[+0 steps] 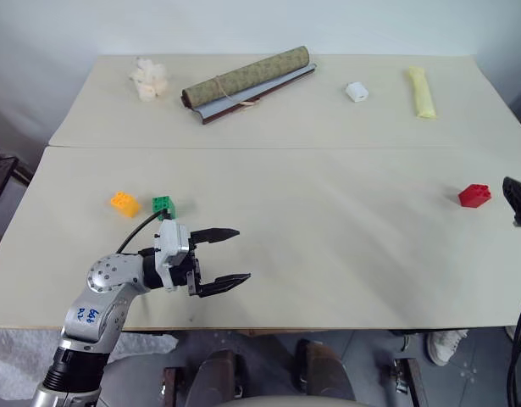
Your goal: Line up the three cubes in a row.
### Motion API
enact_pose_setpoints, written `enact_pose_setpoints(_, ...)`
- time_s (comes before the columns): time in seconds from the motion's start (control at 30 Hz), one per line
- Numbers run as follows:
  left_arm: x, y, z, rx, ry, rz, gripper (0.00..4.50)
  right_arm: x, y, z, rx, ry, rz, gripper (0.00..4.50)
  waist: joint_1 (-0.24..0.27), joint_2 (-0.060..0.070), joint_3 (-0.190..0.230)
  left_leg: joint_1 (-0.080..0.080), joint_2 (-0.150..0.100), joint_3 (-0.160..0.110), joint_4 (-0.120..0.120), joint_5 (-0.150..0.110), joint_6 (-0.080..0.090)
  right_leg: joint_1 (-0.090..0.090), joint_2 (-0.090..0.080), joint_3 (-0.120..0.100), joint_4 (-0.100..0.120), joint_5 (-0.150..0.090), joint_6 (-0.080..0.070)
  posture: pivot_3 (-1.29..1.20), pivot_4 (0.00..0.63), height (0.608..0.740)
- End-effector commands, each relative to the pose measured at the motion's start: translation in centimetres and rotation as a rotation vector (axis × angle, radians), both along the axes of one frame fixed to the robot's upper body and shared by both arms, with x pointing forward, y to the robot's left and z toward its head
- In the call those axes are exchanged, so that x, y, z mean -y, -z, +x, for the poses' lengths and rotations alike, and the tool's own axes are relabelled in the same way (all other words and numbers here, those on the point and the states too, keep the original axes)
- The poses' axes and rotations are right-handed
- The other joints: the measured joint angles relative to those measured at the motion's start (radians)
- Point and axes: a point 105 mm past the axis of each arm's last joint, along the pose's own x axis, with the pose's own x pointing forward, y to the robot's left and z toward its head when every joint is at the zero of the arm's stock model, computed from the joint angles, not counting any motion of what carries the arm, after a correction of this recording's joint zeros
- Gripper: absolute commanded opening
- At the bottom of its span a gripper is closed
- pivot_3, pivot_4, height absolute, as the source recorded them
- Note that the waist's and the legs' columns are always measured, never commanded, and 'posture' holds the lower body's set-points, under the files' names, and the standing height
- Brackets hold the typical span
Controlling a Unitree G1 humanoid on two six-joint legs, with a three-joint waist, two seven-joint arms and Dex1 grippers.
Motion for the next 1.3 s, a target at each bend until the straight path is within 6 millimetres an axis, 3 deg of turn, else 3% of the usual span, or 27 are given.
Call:
enact_pose_setpoints(0.03,0.1,-0.7,-0.1,0.067,0.0,0.001,4.5,1.3,1.0,1.9,-0.145,0.039,-0.017,4.48,0.0,0.0,0.0,-0.001,0.0,0.003,0.0,0.0,0.0,0.0,0.0,0.0,0.0,0.0,0.0,0.0,0.15,0.74)
enact_pose_setpoints(0.27,-0.1,-0.4,-0.3,0.078,-0.029,0.005,4.5,2.1,3.0,4.1,-0.254,0.06,-0.049,4.48,-0.003,0.0,0.0,-0.003,-0.001,0.006,0.001,0.0,0.001,-0.001,0.0,-0.002,-0.002,0.0,0.0,0.0,0.15,0.74)
enact_pose_setpoints(0.5,-0.6,-0.5,0.0,0.094,-0.053,0.02,4.5,1.4,5.0,5.5,-0.313,0.041,-0.037,4.48,-0.004,0.0,0.0,-0.003,0.0,0.006,0.001,0.0,0.0,-0.001,0.0,-0.001,-0.002,0.0,0.0,0.0,0.15,0.74)
enact_pose_setpoints(0.8,-1.3,-0.8,0.1,0.103,-0.067,0.041,4.5,0.1,5.4,6.3,-0.311,-0.028,-0.031,1.51,-0.004,0.0,0.0,-0.003,0.001,0.006,0.001,0.0,0.0,-0.001,0.0,-0.001,-0.002,0.0,0.001,0.0,0.15,0.74)
enact_pose_setpoints(0.87,-1.3,-0.9,0.2,0.107,-0.07,0.045,4.5,-0.4,5.0,6.6,-0.31,-0.06,-0.059,1.51,-0.005,0.0,0.0,-0.003,0.001,0.006,0.001,0.0,0.0,-0.001,0.0,-0.001,-0.002,0.0,0.001,0.0,0.15,0.74)
enact_pose_setpoints(1.0,-1.6,-1.0,0.3,0.109,-0.079,0.051,4.5,-3.3,2.6,7.7,-0.229,-0.255,-0.085,1.51,-0.011,0.0,0.0,-0.003,0.001,0.006,0.001,0.0,0.0,-0.001,0.0,-0.001,-0.002,0.0,0.001,0.0,0.15,0.74)
enact_pose_setpoints(1.03,-1.9,-1.0,0.3,0.109,-0.086,0.052,4.5,-5.8,1.7,7.8,-0.214,-0.427,-0.128,1.51,-0.013,0.001,0.0,-0.003,0.001,0.006,0.001,0.0,0.0,-0.001,0.001,-0.001,-0.002,0.0,0.001,0.0,0.15,0.74)
enact_pose_setpoints(1.1,-2.7,-1.0,0.2,0.097,-0.11,0.05,4.5,-13.5,0.0,5.8,-0.185,-0.946,-0.315,1.51,-0.016,0.001,0.001,-0.003,0.001,0.006,0.001,0.0,0.0,-0.001,0.001,-0.001,-0.002,0.0,0.001,0.0,0.15,0.74)
enact_pose_setpoints(1.13,-3.3,-0.9,0.1,0.086,-0.125,0.054,4.5,-16.4,0.1,4.3,-0.193,-1.166,-0.408,1.51,-0.024,0.002,0.001,-0.004,0.002,0.005,0.001,-0.001,0.0,-0.002,0.002,-0.001,-0.002,0.0,0.001,0.0,0.15,0.74)
enact_pose_setpoints(1.17,-3.8,-0.6,0.1,0.076,-0.138,0.058,4.5,-18.0,0.7,3.3,-0.228,-1.297,-0.491,1.51,-0.029,0.002,0.001,-0.004,0.002,0.005,0.001,-0.001,-0.001,-0.002,0.003,-0.001,-0.003,0.0,0.001,0.0,0.15,0.74)
enact_pose_setpoints(1.3,-4.8,0.3,-0.2,0.044,-0.17,0.076,4.5,-21.5,2.4,2.3,-0.321,-1.523,-0.587,1.51,-0.025,0.001,0.002,-0.002,0.005,0.006,0.002,-0.003,-0.005,-0.002,0.008,0.0,-0.003,0.0,-0.001,0.0,0.15,0.74)
